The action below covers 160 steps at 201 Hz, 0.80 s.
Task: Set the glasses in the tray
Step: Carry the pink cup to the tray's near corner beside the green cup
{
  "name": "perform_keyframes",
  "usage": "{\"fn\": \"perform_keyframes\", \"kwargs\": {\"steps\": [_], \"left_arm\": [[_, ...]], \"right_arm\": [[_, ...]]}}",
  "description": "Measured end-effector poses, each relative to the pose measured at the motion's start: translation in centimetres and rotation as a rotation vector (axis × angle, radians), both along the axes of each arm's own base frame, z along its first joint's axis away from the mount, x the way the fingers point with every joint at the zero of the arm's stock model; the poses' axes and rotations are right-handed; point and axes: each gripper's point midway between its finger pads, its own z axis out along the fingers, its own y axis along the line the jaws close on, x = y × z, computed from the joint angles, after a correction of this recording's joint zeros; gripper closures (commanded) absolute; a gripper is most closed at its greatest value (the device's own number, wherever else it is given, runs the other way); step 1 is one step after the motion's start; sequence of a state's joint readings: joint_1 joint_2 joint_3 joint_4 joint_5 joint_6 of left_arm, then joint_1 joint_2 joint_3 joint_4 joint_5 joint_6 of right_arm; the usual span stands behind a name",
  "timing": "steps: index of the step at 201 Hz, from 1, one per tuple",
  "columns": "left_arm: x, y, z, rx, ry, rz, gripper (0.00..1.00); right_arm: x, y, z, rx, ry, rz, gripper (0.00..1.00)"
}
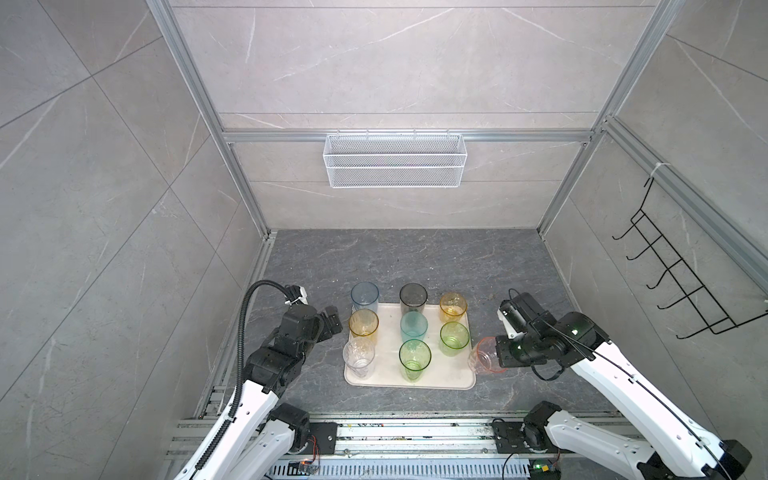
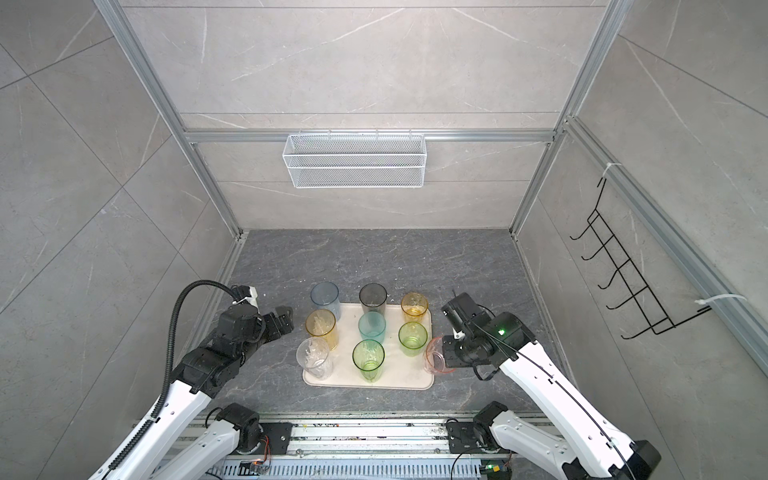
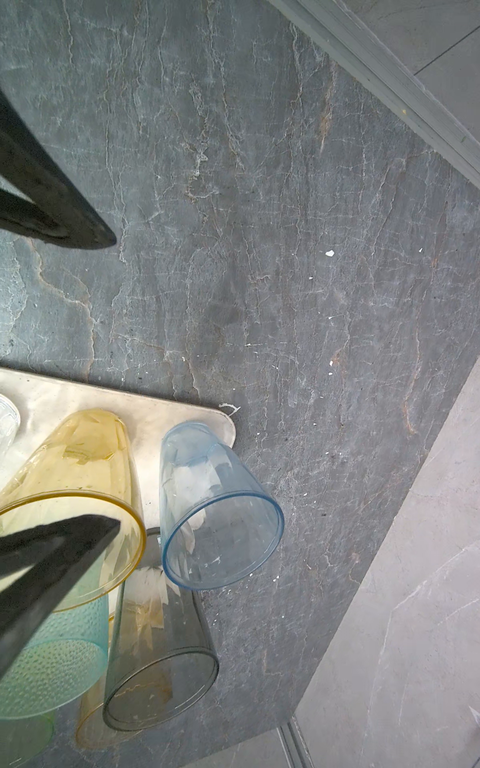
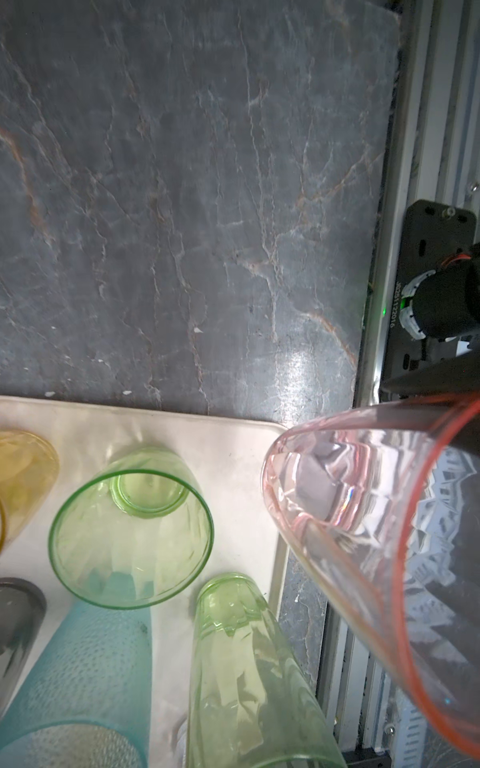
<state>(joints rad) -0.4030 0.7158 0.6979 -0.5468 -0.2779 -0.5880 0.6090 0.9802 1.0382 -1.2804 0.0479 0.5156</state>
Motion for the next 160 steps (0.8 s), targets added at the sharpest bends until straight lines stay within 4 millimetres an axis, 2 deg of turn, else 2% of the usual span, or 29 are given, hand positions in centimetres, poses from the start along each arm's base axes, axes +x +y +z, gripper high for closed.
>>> {"fn": "perform_keyframes", "kwargs": {"steps": [85,106,160], "left_arm": [[0.1,0.0,0.3,-0.001,-0.002,0.000,0.00],[0.1,0.0,0.3,-0.001,-0.002,0.000,0.00],[0.1,0.0,0.3,-0.001,-0.002,0.000,0.00]], "right_arm": [[-1.0,5.6,-3.8,-0.072,0.042,0.107,1.00],[-0.9,6.2,-4.6,-0.090,0.046,0.104,1.00],[-0.5,6.2,-6.2,-0.115,0.048,0.078,1.00]]}}
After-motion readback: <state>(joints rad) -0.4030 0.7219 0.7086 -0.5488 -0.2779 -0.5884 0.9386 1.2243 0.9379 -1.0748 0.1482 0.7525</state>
